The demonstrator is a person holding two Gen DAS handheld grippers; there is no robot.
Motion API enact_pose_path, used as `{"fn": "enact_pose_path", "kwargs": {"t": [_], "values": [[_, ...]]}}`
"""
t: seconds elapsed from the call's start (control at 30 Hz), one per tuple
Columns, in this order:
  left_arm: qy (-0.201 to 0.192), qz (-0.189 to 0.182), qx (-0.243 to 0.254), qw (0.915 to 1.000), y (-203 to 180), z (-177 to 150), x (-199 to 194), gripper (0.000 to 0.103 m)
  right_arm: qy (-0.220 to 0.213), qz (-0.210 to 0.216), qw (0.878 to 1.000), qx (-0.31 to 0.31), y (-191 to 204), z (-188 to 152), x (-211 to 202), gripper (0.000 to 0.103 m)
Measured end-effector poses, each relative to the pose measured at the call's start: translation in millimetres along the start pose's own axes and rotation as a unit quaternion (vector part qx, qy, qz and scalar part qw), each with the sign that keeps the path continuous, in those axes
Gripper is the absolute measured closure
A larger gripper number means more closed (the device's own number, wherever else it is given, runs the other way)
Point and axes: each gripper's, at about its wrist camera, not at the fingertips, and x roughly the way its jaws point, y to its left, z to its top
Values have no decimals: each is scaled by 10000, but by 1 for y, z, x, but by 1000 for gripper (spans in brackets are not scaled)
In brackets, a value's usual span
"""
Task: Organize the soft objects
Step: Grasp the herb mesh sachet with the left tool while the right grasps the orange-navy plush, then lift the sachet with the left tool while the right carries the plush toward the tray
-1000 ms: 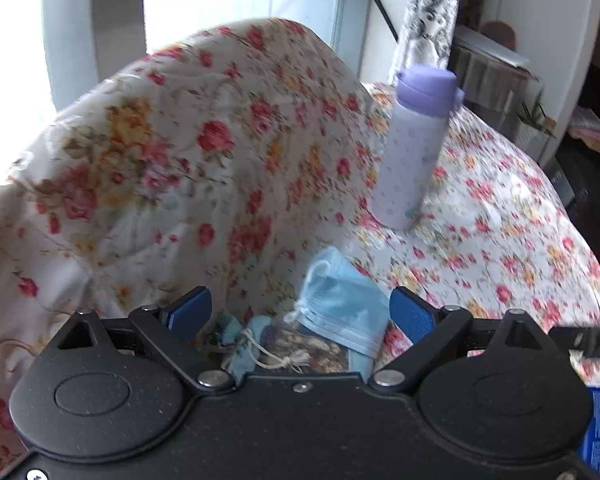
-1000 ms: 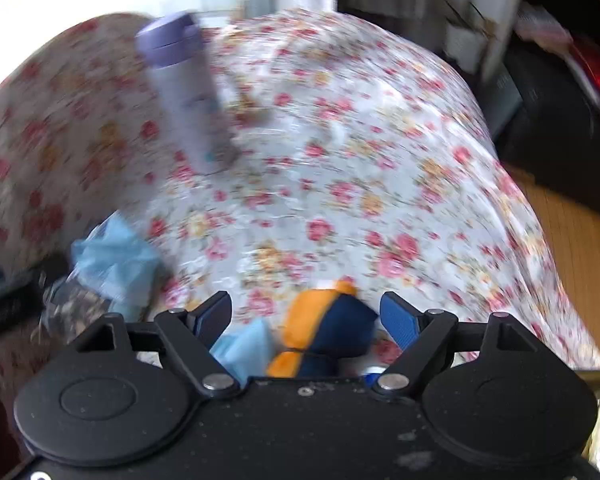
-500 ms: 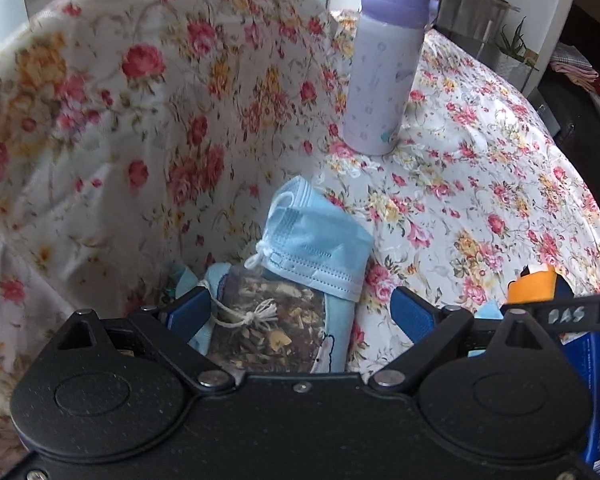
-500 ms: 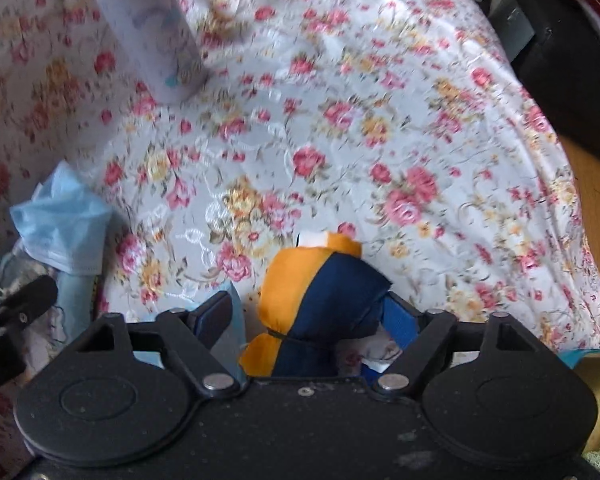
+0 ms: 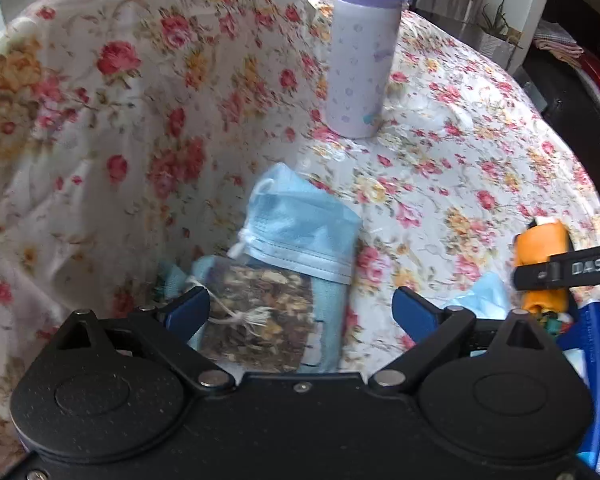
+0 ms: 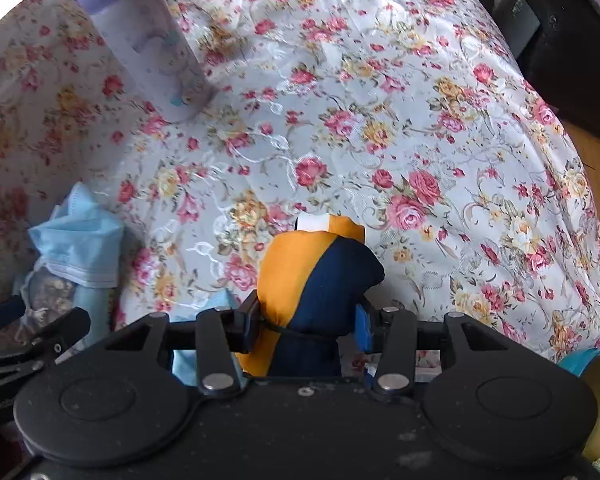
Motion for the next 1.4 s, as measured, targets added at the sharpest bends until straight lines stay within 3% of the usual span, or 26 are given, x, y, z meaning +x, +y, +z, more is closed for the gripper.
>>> {"fn": "enact_pose_path", "kwargs": {"t": [0.07, 0.17, 0.27, 0.37, 0.5, 0.57, 0.6, 0.73, 0.97, 1.17, 1.4], "values": [[56, 357, 104, 9993, -4, -1, 5, 8, -71, 84, 9999, -16, 1, -2, -3, 58], [206, 333, 173, 9991, -8, -2, 14, 2, -154, 224, 9996, -10, 2, -4, -7, 58], [552, 746, 370, 9950, -17, 0, 41, 4, -176, 414, 9990, 1, 4, -6, -10, 58], [525, 910, 695, 9920, -31, -2, 46, 4, -193, 562, 9982, -15, 8, -8, -13, 58], [573, 698, 340, 9953, -19, 2, 46, 5, -271, 563, 9980, -102, 9, -12, -19, 58], [516, 484, -7, 9975, -6, 5, 41, 14, -286, 557, 9980, -86, 7, -15, -21, 58], [487, 480, -138, 9976, -1, 6, 40, 26, -285, 563, 9980, -71, 6, -17, -23, 58], [439, 208, -432, 9979, 10, 7, 32, 37, -273, 514, 9983, -8, 7, -24, -28, 58], [486, -316, -435, 9974, 14, 10, 11, 40, -274, 569, 9979, 151, 10, -34, -48, 58], [364, -182, -93, 9991, 13, 10, -24, 40, -390, 580, 9973, 217, 13, -41, -71, 58], [405, -136, -299, 9986, 27, -7, -66, 40, -422, 767, 9961, 79, 41, -51, -89, 58]]}}
